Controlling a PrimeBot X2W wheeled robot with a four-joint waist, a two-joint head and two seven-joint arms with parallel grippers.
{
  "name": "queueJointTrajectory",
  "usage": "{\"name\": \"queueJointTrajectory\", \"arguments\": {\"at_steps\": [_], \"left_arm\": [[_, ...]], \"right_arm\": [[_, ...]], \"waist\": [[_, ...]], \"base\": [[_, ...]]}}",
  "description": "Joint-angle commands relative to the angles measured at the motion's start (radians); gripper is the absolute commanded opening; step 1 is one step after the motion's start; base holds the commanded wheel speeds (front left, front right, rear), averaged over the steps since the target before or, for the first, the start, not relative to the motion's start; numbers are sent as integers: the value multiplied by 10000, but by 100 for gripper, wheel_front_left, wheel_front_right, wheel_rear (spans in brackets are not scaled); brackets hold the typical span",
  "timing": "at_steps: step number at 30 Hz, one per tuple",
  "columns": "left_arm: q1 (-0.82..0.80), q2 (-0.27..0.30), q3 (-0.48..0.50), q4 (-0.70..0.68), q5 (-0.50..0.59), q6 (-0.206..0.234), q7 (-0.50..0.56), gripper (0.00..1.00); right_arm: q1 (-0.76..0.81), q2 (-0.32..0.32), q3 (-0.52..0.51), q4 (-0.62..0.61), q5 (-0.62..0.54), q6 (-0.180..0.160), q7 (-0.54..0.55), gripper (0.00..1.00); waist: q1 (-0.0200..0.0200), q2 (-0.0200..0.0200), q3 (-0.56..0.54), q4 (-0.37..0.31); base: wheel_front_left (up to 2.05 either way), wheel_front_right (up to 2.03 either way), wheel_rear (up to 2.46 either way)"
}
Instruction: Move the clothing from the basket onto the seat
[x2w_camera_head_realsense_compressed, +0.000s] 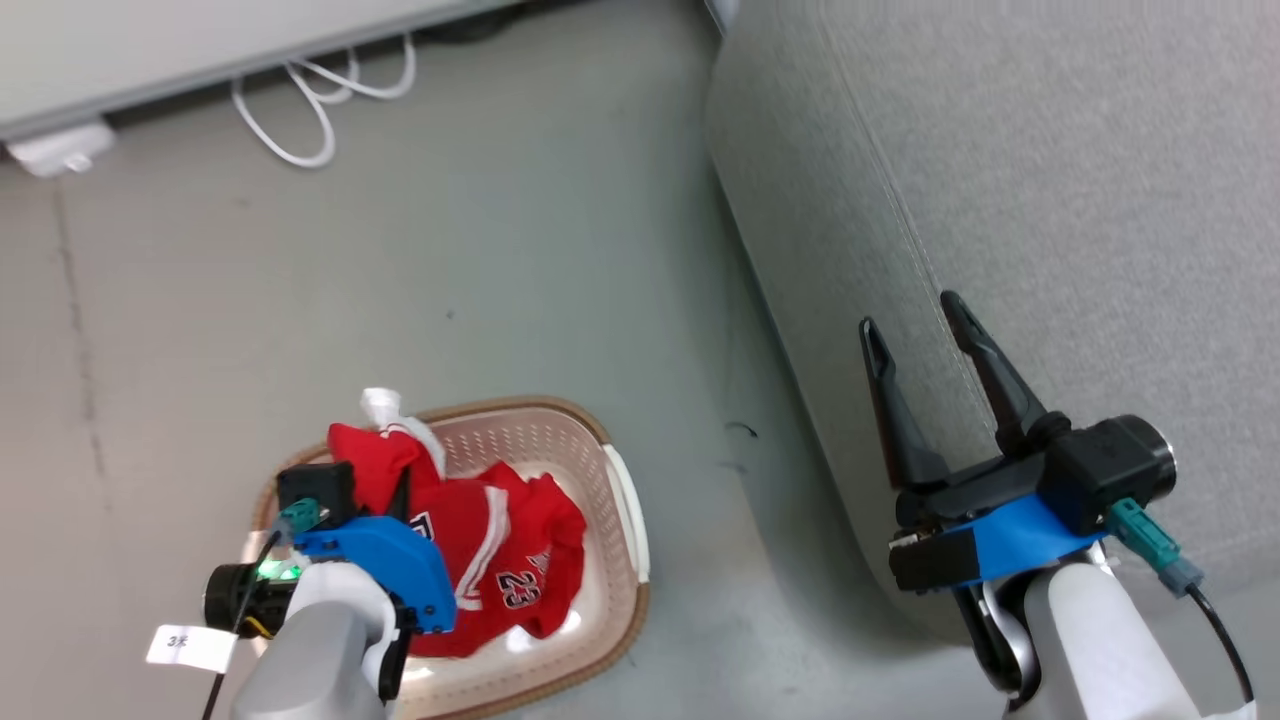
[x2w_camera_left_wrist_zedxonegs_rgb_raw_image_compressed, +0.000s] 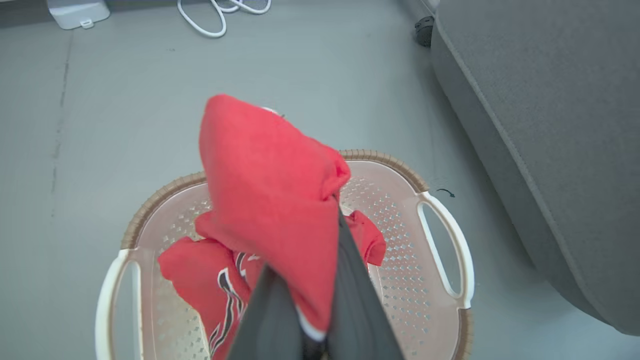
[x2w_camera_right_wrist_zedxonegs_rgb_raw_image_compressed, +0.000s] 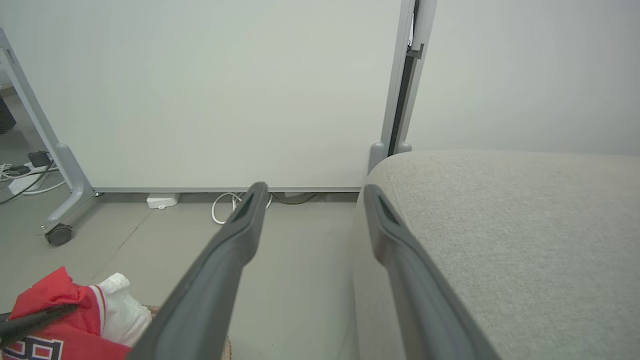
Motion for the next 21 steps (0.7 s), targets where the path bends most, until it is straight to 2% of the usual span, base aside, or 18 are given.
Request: {"name": "queueJointTrajectory", "arguments": {"at_steps": [1, 10, 21], "left_arm": [[123, -52, -127, -183, 53, -85, -57, 0], [202, -208, -1110, -1485, -297, -246, -95, 0], [-254, -210, -3331, -3856, -2023, -235, 751, 0]], "right_arm": [[190, -32, -17, 62, -96, 5, -37, 100], [842, -32, 21, 456, -275, 5, -37, 100], [1462, -30, -14, 718, -345, 5, -37, 100]], "waist": [[2, 0, -794, 590], [2, 0, -2246, 1054], [2, 0, -3393, 1307]], "base": [[0, 0, 0], [0, 0, 0], [0, 0, 0]]}}
